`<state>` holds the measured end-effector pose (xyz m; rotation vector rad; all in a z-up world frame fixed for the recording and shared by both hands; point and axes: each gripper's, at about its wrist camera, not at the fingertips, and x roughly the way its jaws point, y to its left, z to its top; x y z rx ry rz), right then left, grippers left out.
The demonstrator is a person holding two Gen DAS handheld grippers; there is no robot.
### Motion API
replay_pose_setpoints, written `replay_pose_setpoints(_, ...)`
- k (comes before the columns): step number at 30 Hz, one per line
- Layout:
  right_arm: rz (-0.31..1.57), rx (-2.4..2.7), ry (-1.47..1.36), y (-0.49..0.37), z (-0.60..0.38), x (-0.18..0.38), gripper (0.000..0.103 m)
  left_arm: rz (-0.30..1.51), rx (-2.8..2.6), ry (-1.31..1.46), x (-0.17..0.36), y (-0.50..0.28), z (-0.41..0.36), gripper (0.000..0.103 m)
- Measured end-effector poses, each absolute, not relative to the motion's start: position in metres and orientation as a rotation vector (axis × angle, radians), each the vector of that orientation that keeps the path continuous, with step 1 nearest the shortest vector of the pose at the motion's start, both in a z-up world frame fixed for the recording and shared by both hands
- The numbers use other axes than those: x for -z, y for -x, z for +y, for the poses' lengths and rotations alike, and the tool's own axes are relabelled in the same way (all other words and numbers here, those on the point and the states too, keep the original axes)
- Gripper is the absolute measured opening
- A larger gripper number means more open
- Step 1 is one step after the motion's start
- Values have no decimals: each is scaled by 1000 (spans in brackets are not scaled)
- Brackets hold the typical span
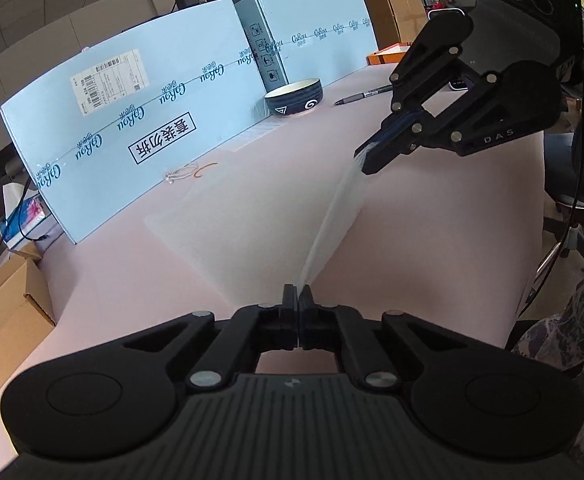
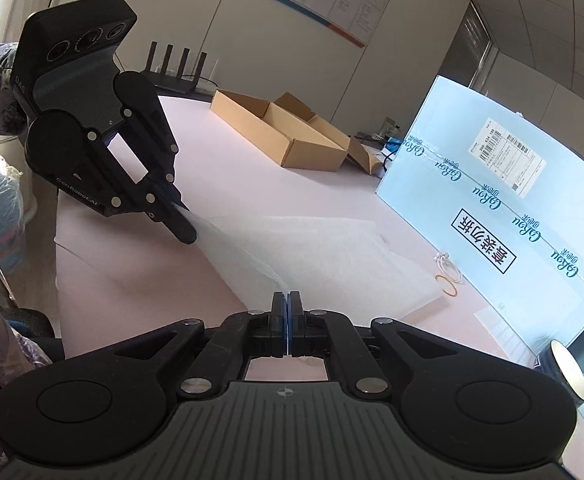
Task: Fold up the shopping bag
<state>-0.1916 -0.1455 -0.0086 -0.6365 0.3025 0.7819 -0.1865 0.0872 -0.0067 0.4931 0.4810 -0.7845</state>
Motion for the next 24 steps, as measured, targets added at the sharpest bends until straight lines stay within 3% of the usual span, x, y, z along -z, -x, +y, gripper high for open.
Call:
replay_pose_setpoints(6,306,-800,663,204,-148,16,2,588,897,-394,1,185,93,0)
replay_pose_setpoints(8,283,-780,696,211,-149,17,7,594,890,-403,1,187,93,0)
replay_pose_setpoints(10,255,-763,713,215,-151,15,25,595,891,-402,-1,187,93,1)
replay_pose_setpoints(13,184,-738,809,223,-152,17,33,594,893,-400,-2,188,92,1)
replay_pose_setpoints(20,94,-770,1012,226,-136,35,32,594,897,-395,-6,190,91,1)
replay_pose_setpoints(24,163,-817,980,216,-132,34,7,595,893,-396,-7,190,91,2)
